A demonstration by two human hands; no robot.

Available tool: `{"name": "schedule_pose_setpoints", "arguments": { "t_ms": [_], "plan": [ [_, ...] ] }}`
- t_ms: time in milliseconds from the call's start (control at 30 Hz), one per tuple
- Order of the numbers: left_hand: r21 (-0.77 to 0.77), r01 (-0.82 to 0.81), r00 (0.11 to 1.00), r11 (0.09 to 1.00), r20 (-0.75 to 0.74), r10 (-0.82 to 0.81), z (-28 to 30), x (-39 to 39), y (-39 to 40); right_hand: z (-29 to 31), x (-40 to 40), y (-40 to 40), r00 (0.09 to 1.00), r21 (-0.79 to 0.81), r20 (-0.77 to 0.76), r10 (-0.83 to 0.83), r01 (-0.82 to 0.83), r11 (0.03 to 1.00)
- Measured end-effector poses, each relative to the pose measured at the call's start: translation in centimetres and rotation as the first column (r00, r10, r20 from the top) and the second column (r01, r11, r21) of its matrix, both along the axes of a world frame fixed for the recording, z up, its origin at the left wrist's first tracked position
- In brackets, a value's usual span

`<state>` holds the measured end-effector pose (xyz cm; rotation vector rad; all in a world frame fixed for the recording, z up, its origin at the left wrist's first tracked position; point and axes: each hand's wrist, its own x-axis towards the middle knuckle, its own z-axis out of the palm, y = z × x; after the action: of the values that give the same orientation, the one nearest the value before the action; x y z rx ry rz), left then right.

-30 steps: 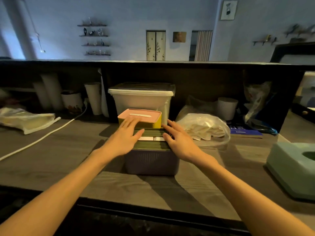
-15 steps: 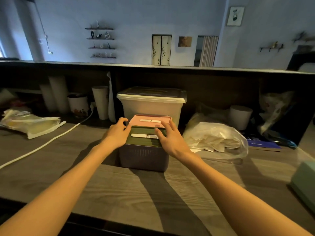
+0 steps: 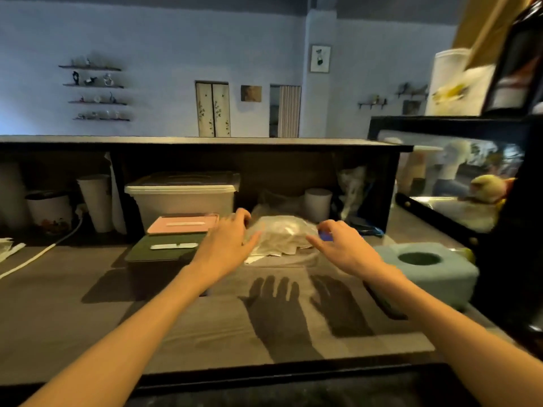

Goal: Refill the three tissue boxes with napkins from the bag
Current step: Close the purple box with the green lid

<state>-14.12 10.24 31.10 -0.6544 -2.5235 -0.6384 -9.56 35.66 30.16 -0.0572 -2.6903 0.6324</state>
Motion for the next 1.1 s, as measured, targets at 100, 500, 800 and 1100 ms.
{"name": "schedule_pose_setpoints", "arguments": {
  "t_ms": [100, 500, 800, 1100],
  "plan": [
    [-0.180, 0.039, 0.999, 0.983, 0.029, -0.034, -1.0, 2.6, 4.4, -0.8, 3.2, 5.9, 0.989, 0.034, -0.067, -0.135, 0.137, 0.990],
    [-0.175, 0.320, 0.874, 0.931, 0.434, -0.218, -3.2, 6.1, 9.9, -2.1, 7.9, 7.3, 0.978, 0.218, 0.101, -0.183, 0.158, 0.963],
    [0.412, 0.264, 0.825, 0.872, 0.373, -0.426, -3.4, 4.5, 4.9, 2.2, 6.0, 1.6, 0.985, -0.967, -0.096, 0.140, -0.125, 0.220],
    [0.407, 0.197, 0.818, 0.892, 0.432, -0.378, -5.7, 2.3, 1.5, -2.2, 5.6, 1.8, 0.948, -0.937, 0.264, 0.179, 0.208, 0.280]
  ]
}}
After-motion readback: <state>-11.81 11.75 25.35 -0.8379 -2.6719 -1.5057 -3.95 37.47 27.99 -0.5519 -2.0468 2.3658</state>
